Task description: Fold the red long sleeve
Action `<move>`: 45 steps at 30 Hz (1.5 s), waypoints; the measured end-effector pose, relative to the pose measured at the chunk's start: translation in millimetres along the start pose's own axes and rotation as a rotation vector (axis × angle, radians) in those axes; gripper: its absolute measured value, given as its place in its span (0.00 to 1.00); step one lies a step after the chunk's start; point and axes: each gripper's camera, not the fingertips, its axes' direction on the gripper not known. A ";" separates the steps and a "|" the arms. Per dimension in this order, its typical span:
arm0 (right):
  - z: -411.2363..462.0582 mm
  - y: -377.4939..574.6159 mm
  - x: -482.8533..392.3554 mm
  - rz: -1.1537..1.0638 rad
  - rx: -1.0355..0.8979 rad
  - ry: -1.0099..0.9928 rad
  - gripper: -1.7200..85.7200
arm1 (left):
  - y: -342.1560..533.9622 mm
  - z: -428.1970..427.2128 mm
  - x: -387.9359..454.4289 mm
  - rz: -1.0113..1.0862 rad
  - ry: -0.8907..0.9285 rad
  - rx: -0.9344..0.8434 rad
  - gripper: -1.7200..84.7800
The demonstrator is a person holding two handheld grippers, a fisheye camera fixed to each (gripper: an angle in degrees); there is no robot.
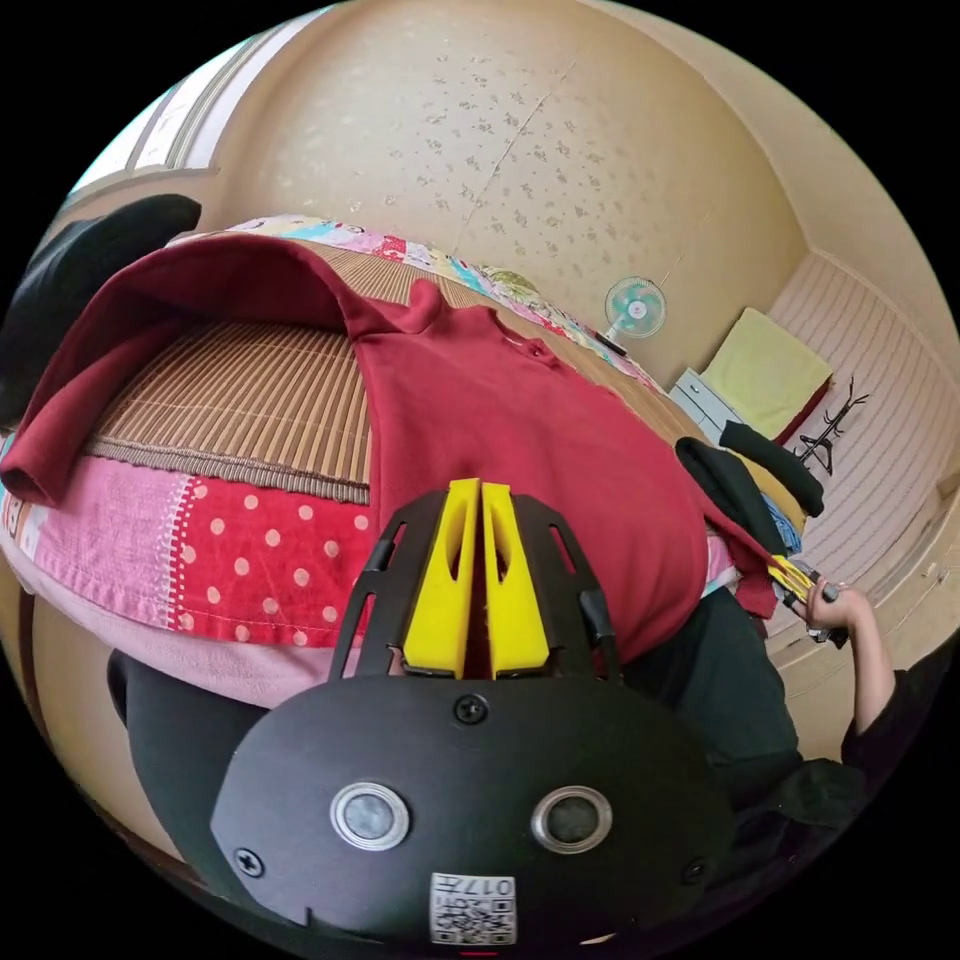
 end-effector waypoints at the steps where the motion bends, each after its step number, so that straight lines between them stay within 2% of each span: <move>1: -0.5 9.5 -25.9 -0.089 0.051 0.008 0.05 | 0.3 0.8 -1.8 0.000 0.004 0.006 0.01; 2: 1.6 14.8 -41.4 -0.143 0.069 0.018 0.05 | 0.0 2.1 -4.3 -0.002 0.005 0.013 0.01; 4: 21.5 49.8 -122.2 -0.481 0.126 0.019 0.05 | -1.0 3.7 -5.8 0.000 -0.003 0.021 0.01; 5: 29.5 63.4 -144.0 -0.571 0.137 0.032 0.05 | -1.5 4.4 -6.2 0.004 -0.011 0.026 0.01; 7: 71.9 135.1 -214.6 -0.926 0.186 0.051 0.05 | -1.6 5.1 -7.0 0.012 -0.020 0.035 0.01; 10: 151.2 233.9 -239.0 -1.292 0.110 -0.033 0.05 | -2.5 5.2 -11.6 0.014 -0.019 0.044 0.01; 11: 169.7 254.0 -234.9 -1.354 0.085 -0.042 0.05 | -3.0 5.0 -14.0 0.011 -0.015 0.048 0.01; 13: 253.1 333.0 -187.9 -1.561 -0.093 0.001 0.06 | -4.1 4.8 -17.2 0.007 -0.010 0.052 0.01; 14: 275.4 351.2 -168.5 -1.598 -0.160 0.030 0.06 | -5.0 4.7 -19.1 0.007 -0.009 0.055 0.01; 15: 321.0 384.5 -120.5 -1.645 -0.325 0.111 0.06 | -6.2 4.6 -21.0 0.008 -0.006 0.056 0.01; 16: 365.9 413.5 -61.2 -1.660 -0.522 0.248 0.06 | -6.8 4.6 -22.0 0.009 -0.005 0.056 0.01; 17: 385.5 426.5 -28.2 -1.661 -0.612 0.333 0.06 | -7.6 4.3 -24.2 0.011 -0.001 0.059 0.01; 19: 429.1 468.1 101.3 -1.686 -0.833 0.640 0.07 | -8.0 3.9 -28.2 0.014 0.008 0.067 0.01; 20: 426.8 475.5 123.3 -1.712 -0.801 0.652 0.08 | -8.1 3.1 -31.8 0.009 0.021 0.073 0.01; 21: 400.3 492.5 145.9 -1.838 -0.614 0.563 0.08 | -8.5 2.6 -35.5 0.000 0.034 0.076 0.01; 22: 387.2 509.2 161.0 -1.925 -0.554 0.545 0.09 | -8.8 2.3 -37.3 -0.005 0.039 0.077 0.01; 24: 391.1 528.1 180.0 -2.000 -0.632 0.631 0.11 | -12.3 2.0 -42.0 -0.016 0.049 0.080 0.01; 26: 390.0 536.0 186.8 -2.045 -0.643 0.667 0.12 | -15.9 3.2 -44.3 -0.020 0.050 0.082 0.01; 29: 375.8 535.8 184.5 -2.049 -0.662 0.539 0.13 | -21.1 3.3 -49.0 -0.039 0.059 0.088 0.01; 31: 375.4 537.1 199.7 -2.039 -0.782 0.459 0.15 | -22.8 2.2 -51.7 -0.051 0.063 0.093 0.01; 33: 388.7 541.5 226.1 -2.046 -0.889 0.508 0.16 | -25.2 0.5 -54.9 -0.059 0.067 0.096 0.01; 35: 395.0 546.7 244.2 -2.073 -0.881 0.544 0.13 | -27.4 -0.7 -57.5 -0.063 0.071 0.092 0.01; 37: 395.6 543.0 234.8 -1.995 -0.717 0.591 0.08 | -29.0 -2.7 -61.2 -0.071 0.087 0.094 0.01; 38: 392.6 538.4 227.2 -1.944 -0.692 0.550 0.07 | -30.0 -3.9 -64.1 -0.079 0.099 0.095 0.01; 40: 370.7 511.8 190.2 -1.686 -0.527 0.344 0.06 | -31.6 -5.4 -68.1 -0.091 0.114 0.097 0.01; 42: 354.0 503.2 170.4 -1.591 -0.352 0.256 0.06 | -34.1 -7.0 -71.6 -0.101 0.125 0.099 0.01; 45: 350.6 519.9 165.5 -1.602 -0.198 0.232 0.07 | -37.0 -9.3 -73.6 -0.104 0.128 0.101 0.01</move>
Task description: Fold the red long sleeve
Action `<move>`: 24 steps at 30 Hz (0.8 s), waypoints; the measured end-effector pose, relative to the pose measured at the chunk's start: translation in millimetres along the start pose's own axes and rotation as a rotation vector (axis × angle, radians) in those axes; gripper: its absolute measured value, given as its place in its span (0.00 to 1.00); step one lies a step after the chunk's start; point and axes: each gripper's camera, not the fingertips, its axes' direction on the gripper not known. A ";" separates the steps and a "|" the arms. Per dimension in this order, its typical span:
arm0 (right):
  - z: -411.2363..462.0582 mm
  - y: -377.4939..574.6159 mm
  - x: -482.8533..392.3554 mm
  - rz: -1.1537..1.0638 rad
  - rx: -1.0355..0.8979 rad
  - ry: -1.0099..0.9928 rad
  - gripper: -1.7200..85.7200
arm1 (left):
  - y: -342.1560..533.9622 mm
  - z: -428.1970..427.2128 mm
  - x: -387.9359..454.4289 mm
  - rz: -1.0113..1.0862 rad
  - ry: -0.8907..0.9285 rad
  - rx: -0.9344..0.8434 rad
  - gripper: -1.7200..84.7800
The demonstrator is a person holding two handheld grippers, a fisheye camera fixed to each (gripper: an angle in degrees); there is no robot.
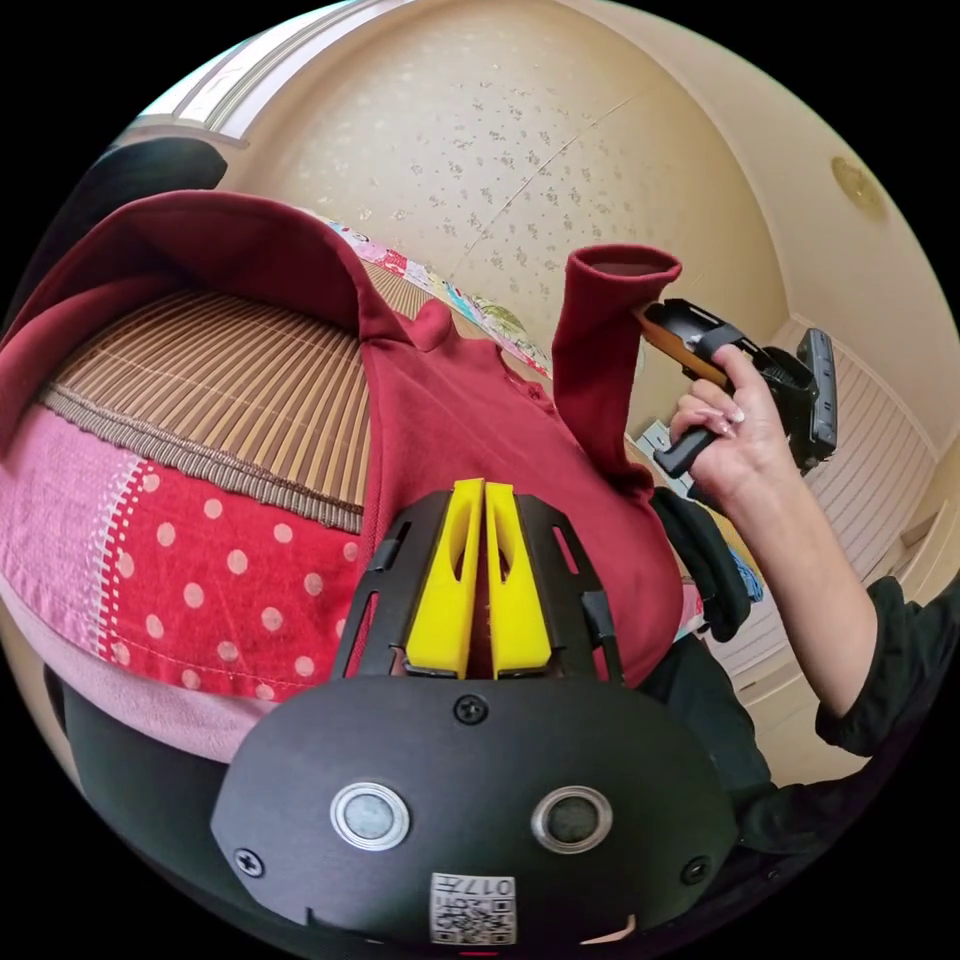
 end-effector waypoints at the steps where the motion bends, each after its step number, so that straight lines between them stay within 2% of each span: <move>1: 9.6 7.1 -12.9 -0.038 0.001 0.012 0.07 | -0.7 -0.5 -0.2 0.000 0.001 0.000 0.01; 2: 18.6 12.6 -20.3 -0.069 -0.019 0.012 0.07 | -2.2 -1.4 -1.0 -0.001 0.004 -0.001 0.01; 3: 45.2 25.8 -33.1 -0.137 -0.119 -0.002 0.08 | -3.5 -2.6 -2.0 -0.003 0.009 -0.002 0.01; 5: 105.3 51.4 -44.1 -0.206 -0.465 -0.047 0.10 | -5.1 -4.6 -3.7 -0.009 0.018 -0.003 0.01; 6: 137.6 73.3 -44.6 -0.203 -0.702 -0.080 0.11 | -6.1 -6.1 -4.8 -0.014 0.025 -0.003 0.01; 11: 62.4 74.2 -64.5 -0.303 -0.375 -0.216 0.12 | -8.9 -10.6 -9.0 -0.056 0.046 0.006 0.01; 14: 25.5 60.5 -115.6 -0.563 -0.228 -0.281 0.14 | -10.5 -12.6 -8.1 -0.065 0.044 0.010 0.01; 16: 25.9 54.0 -170.1 -0.842 -0.291 -0.412 0.16 | -10.7 -14.7 -7.9 -0.066 0.046 0.011 0.01; 18: 44.5 59.9 -211.3 -1.019 -0.410 -0.463 0.18 | -10.7 -17.4 -8.4 -0.068 0.056 0.012 0.01; 21: 71.4 96.6 -270.5 -1.310 -0.448 -0.367 0.18 | -10.3 -20.4 -7.0 -0.067 0.056 0.014 0.01; 24: 79.2 136.4 -309.6 -1.542 -0.491 -0.391 0.18 | -9.8 -23.4 -5.9 -0.070 0.061 0.014 0.01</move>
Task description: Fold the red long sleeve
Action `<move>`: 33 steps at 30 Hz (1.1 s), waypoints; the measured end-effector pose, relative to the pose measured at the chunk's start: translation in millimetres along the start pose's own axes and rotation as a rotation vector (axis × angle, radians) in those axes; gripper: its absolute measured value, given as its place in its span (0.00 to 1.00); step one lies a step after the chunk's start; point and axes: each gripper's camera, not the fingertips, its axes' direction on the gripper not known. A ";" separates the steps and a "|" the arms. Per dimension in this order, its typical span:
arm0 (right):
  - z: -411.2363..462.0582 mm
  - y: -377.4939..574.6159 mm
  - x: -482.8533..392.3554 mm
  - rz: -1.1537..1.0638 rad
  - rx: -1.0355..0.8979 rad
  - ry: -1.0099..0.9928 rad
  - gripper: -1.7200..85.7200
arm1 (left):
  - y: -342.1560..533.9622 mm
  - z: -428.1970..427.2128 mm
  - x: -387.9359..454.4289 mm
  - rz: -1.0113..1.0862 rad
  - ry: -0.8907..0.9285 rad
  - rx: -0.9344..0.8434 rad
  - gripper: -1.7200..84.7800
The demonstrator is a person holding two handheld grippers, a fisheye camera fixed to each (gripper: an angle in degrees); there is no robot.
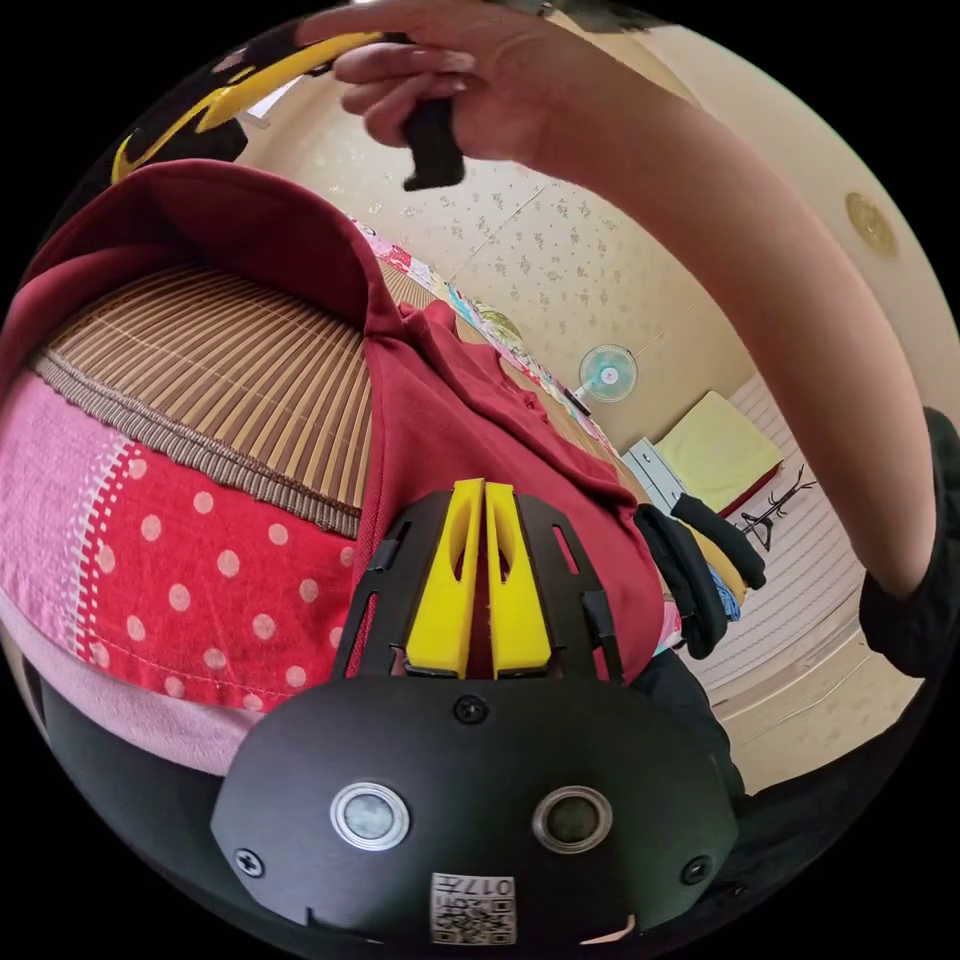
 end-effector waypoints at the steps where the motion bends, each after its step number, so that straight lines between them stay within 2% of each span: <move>1: 10.2 -10.1 -12.8 -0.083 -0.039 0.010 0.18 | 0.1 -0.5 0.2 -0.002 0.001 0.000 0.01; 3: 28.7 -19.3 -26.5 -0.158 -0.127 0.065 0.16 | 0.5 -2.4 1.5 -0.003 0.005 -0.002 0.01; 5: 36.6 -20.0 -28.4 -0.146 -0.173 0.151 0.08 | 0.8 -3.5 2.5 -0.005 0.009 -0.004 0.01; 8: -5.3 0.1 -4.9 -0.006 -0.031 0.169 0.06 | 1.5 -5.2 3.0 -0.015 0.024 -0.007 0.01; 11: -81.3 58.4 64.3 0.385 0.224 0.131 0.06 | 3.6 -6.4 5.6 -0.022 0.029 -0.003 0.01; 13: -144.8 155.9 121.6 0.790 0.514 0.127 0.06 | 5.4 -7.1 8.5 -0.021 0.026 -0.001 0.01; 14: -157.5 187.3 131.2 0.900 0.590 0.141 0.06 | 6.5 -7.5 9.9 -0.022 0.028 -0.001 0.01; 16: -185.6 327.2 145.8 1.284 0.826 0.200 0.06 | 8.5 -8.2 11.7 -0.026 0.036 0.000 0.01; 17: -186.7 362.8 143.8 1.375 0.857 0.216 0.06 | 9.9 -8.5 13.2 -0.028 0.039 0.001 0.01; 19: -165.8 501.1 115.7 1.813 0.923 0.217 0.06 | 12.0 -8.5 16.5 -0.028 0.037 0.003 0.01; 20: -155.4 530.9 105.6 1.920 0.918 0.202 0.06 | 13.4 -8.3 19.2 -0.028 0.033 0.004 0.01; 22: -116.9 621.9 70.6 2.231 0.747 0.084 0.06 | 15.7 -7.8 22.8 -0.030 0.032 0.005 0.01; 24: -104.9 657.9 54.1 2.280 0.609 0.016 0.06 | 19.2 -7.1 27.7 -0.028 0.035 0.008 0.01; 27: -116.6 672.7 41.0 2.188 0.497 0.065 0.07 | 23.8 -5.5 34.2 -0.023 0.041 0.011 0.01; 31: -135.2 664.9 50.2 1.966 0.174 0.140 0.09 | 28.1 -2.0 43.5 -0.023 0.045 0.005 0.01; 33: -140.9 663.8 45.9 1.925 0.067 0.174 0.10 | 29.8 0.7 51.6 -0.030 0.042 -0.007 0.01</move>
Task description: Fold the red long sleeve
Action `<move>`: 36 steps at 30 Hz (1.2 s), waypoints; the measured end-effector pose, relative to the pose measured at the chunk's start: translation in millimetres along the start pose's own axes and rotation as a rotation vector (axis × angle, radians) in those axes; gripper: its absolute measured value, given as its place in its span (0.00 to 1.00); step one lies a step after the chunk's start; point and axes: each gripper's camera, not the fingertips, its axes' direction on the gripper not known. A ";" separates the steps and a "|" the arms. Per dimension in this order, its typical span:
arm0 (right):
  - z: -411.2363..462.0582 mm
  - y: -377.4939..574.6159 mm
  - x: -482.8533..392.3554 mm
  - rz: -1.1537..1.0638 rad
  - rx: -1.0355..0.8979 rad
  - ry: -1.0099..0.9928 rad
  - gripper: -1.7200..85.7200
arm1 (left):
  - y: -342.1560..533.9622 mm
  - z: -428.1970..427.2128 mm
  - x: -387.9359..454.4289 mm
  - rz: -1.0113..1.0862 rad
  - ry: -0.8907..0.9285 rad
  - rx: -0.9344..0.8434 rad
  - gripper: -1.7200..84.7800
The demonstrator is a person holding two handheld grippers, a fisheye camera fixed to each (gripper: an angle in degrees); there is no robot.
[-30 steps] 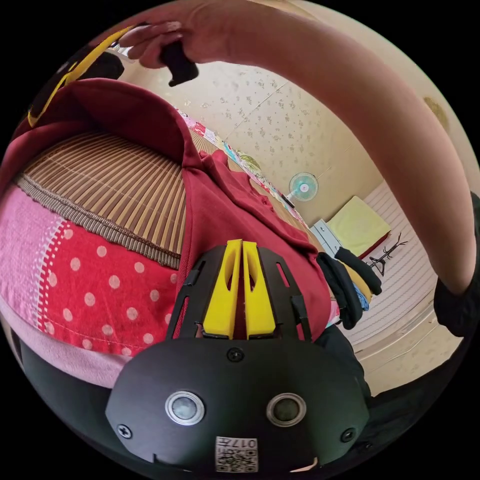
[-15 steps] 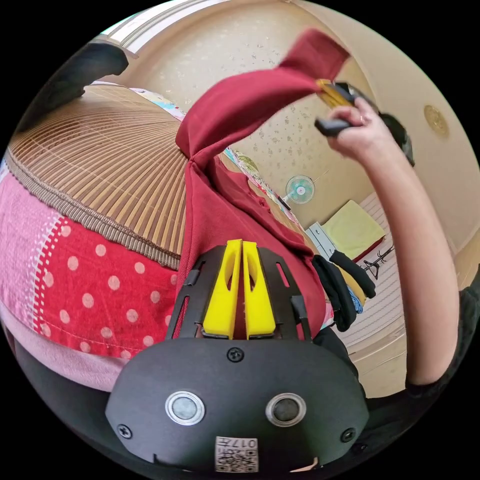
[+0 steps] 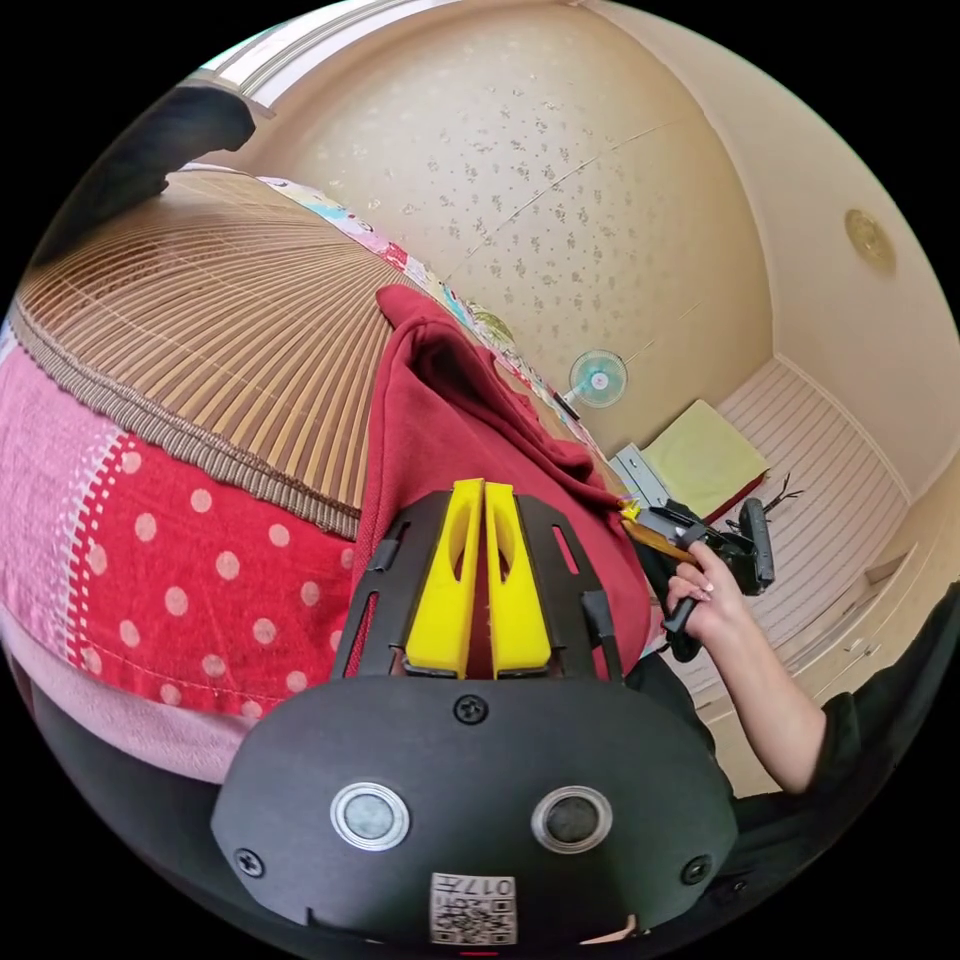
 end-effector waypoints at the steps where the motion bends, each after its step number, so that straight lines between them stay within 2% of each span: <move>1: -3.9 5.4 0.9 -0.029 -0.009 0.033 0.10 | 0.0 0.3 2.5 -0.005 0.002 -0.007 0.01; 3: -7.7 16.4 0.9 -0.056 -0.028 0.076 0.10 | -2.6 -11.9 24.9 0.001 -0.009 -0.017 0.01; 5: -8.9 28.3 -3.8 -0.088 -0.042 0.119 0.10 | -0.7 -32.9 65.6 0.150 -0.054 0.045 0.01; 7: -5.0 42.8 -18.1 -0.172 -0.023 0.183 0.10 | 6.3 -45.3 105.9 0.250 -0.244 0.091 0.01; 9: 10.3 47.0 -32.0 -0.236 -0.036 0.260 0.10 | 10.9 -31.7 136.0 0.263 -0.553 0.093 0.01; 10: 27.7 45.2 -39.5 -0.254 -0.089 0.295 0.10 | 9.1 -22.0 138.5 0.274 -0.582 0.057 0.01; 11: 33.2 44.0 -43.5 -0.256 -0.087 0.312 0.09 | 1.9 5.4 136.9 0.294 -0.570 -0.071 0.01; 12: 39.6 40.4 -53.9 -0.280 -0.064 0.342 0.09 | -7.9 41.9 127.5 0.282 -0.488 -0.271 0.01; 13: 48.7 33.0 -65.2 -0.319 -0.095 0.379 0.08 | -12.5 59.9 121.9 0.259 -0.468 -0.363 0.01; 18: 82.5 -0.1 -106.9 -0.489 -0.212 0.495 0.06 | -56.5 117.8 143.9 0.343 -0.529 -0.465 0.01; 20: 92.1 -16.6 -111.9 -0.491 -0.204 0.483 0.05 | -64.7 144.5 157.0 0.432 -0.586 -0.486 0.01; 23: 100.1 -46.7 -100.9 -0.388 -0.159 0.357 0.05 | -70.3 176.4 170.6 0.538 -0.669 -0.480 0.01; 31: 116.9 -120.6 -72.1 -0.199 -0.182 0.014 0.04 | -113.5 219.1 160.4 0.500 -0.600 -0.454 0.01; 33: 121.5 -129.2 -75.5 -0.183 -0.176 -0.003 0.04 | -124.5 230.3 156.7 0.475 -0.582 -0.445 0.01; 36: 126.7 -131.4 -106.8 -0.248 -0.158 0.100 0.04 | -128.0 241.5 161.8 0.488 -0.601 -0.435 0.01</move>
